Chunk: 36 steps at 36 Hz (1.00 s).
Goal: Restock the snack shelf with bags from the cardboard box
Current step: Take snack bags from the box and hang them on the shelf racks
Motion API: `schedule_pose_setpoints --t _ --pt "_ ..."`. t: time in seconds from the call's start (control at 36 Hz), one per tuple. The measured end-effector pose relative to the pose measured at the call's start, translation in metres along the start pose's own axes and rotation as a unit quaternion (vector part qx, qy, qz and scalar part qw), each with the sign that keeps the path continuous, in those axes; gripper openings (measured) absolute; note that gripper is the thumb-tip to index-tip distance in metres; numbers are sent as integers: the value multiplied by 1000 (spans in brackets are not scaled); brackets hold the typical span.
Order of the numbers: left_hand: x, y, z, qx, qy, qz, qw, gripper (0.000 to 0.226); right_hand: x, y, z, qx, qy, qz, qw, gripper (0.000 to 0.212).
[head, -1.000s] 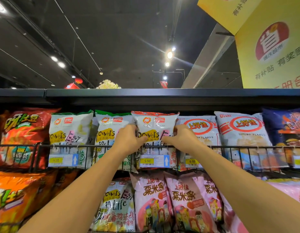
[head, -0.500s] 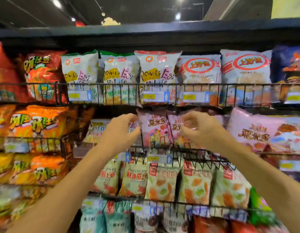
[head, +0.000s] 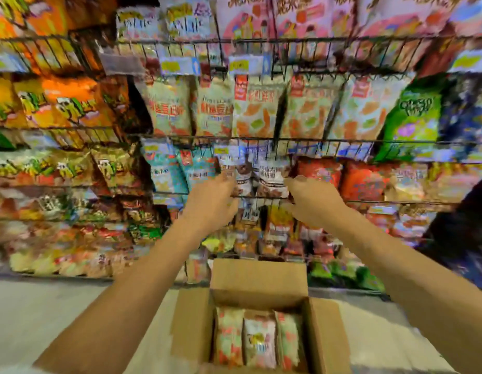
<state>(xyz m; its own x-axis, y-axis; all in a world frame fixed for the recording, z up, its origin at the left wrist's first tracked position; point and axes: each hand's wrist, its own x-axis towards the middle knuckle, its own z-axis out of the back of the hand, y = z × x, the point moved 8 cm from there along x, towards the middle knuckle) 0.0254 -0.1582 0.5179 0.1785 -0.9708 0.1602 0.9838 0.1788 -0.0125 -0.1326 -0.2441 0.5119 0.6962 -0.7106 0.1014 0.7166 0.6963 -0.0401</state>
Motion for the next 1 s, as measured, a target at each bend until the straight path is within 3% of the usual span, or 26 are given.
schedule_pose_setpoints --t 0.22,0.31,0.39,0.56,1.0 --pt "-93 -12 -70 -12 46 -52 998 41 -89 44 -58 0 18 -35 999 33" --pt "-131 -4 -97 -21 94 -48 994 46 -126 68 -78 0 31 -64 997 39" --pt "-171 3 -111 -46 89 -47 994 46 -160 92 -104 14 72 -96 993 46" --pt "-233 21 -139 -56 110 -36 992 39 -218 129 -141 48 98 -111 988 42" --pt "-253 13 -183 -90 177 13 980 35 -251 106 -197 82 155 -147 973 40"
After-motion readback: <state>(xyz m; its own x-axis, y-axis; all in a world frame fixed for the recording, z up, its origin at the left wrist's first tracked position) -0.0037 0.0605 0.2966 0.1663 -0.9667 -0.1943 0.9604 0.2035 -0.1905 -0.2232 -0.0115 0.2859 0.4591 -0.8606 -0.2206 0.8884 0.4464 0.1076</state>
